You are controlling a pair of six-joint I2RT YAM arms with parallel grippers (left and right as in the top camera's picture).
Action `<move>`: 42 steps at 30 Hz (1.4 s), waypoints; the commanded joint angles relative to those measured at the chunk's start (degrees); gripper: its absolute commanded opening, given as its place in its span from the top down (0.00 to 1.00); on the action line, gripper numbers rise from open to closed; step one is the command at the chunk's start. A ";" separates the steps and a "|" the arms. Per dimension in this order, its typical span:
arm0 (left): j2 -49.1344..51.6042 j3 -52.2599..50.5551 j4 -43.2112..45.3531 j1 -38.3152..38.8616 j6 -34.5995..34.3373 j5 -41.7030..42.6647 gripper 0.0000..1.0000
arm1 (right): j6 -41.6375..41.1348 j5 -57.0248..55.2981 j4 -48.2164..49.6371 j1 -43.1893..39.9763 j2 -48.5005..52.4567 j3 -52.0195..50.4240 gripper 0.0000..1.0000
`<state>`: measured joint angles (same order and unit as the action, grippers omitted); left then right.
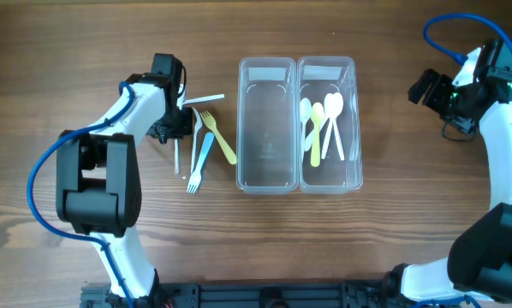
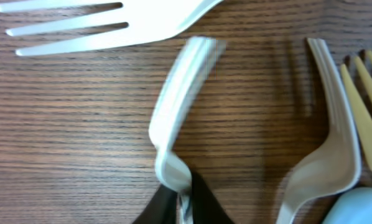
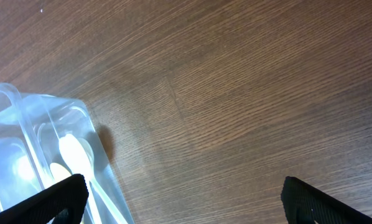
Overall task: Pack container
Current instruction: 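Carry the white fork into the left container and release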
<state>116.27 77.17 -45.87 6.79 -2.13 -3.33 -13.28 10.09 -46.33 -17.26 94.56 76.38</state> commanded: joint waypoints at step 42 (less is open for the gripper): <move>-6.40 30.14 -16.22 19.82 -13.07 -0.98 0.31 | -0.68 0.50 -0.87 -0.02 0.48 -0.22 0.00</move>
<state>113.89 105.51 -59.27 30.48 -15.40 0.54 -13.28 10.11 -47.18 -17.26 94.56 76.38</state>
